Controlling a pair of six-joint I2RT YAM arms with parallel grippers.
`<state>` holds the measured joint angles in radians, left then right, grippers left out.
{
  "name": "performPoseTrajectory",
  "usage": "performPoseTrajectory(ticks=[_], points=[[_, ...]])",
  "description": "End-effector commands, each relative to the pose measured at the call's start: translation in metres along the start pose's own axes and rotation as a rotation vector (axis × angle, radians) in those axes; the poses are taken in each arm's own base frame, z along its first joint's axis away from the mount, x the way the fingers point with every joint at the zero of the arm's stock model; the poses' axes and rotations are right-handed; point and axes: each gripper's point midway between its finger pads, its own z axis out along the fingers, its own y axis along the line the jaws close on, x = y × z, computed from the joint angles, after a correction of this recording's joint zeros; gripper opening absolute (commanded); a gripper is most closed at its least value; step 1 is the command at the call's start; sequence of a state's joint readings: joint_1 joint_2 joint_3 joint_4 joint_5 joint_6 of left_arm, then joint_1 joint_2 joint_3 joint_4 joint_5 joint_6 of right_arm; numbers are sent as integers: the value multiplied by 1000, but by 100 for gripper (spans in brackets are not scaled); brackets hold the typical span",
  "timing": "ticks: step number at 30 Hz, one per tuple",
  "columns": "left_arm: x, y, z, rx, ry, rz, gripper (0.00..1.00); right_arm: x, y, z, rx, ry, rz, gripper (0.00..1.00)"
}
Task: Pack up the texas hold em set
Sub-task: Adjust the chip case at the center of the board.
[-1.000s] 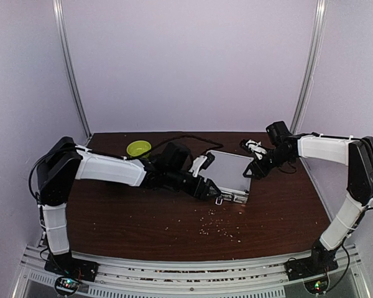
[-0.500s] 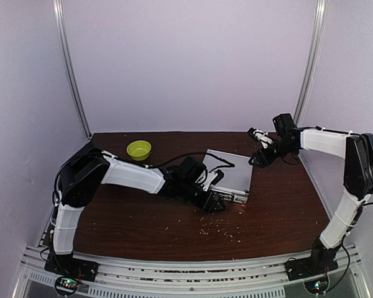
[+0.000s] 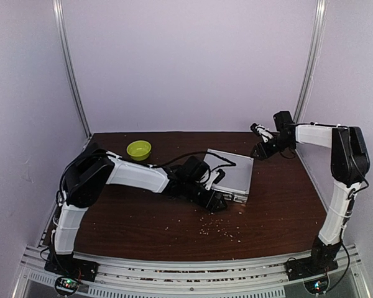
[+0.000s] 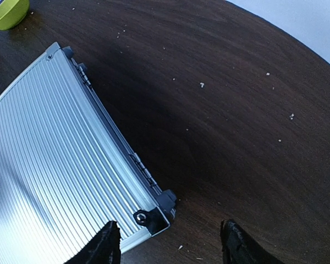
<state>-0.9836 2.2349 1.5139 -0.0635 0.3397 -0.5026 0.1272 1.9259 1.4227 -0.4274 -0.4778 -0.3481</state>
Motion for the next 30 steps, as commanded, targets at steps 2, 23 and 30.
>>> performPoseTrajectory(ticks=[2,23,30], points=[[-8,12,13,11,-17,-12,73,9,14,9,-86,10,2,63],[-17,23,-20,-120,-25,-27,71,41,52,25,-259,94,-1,58],[-23,31,-14,-131,-83,42,74,44,58,26,-285,104,6,57]])
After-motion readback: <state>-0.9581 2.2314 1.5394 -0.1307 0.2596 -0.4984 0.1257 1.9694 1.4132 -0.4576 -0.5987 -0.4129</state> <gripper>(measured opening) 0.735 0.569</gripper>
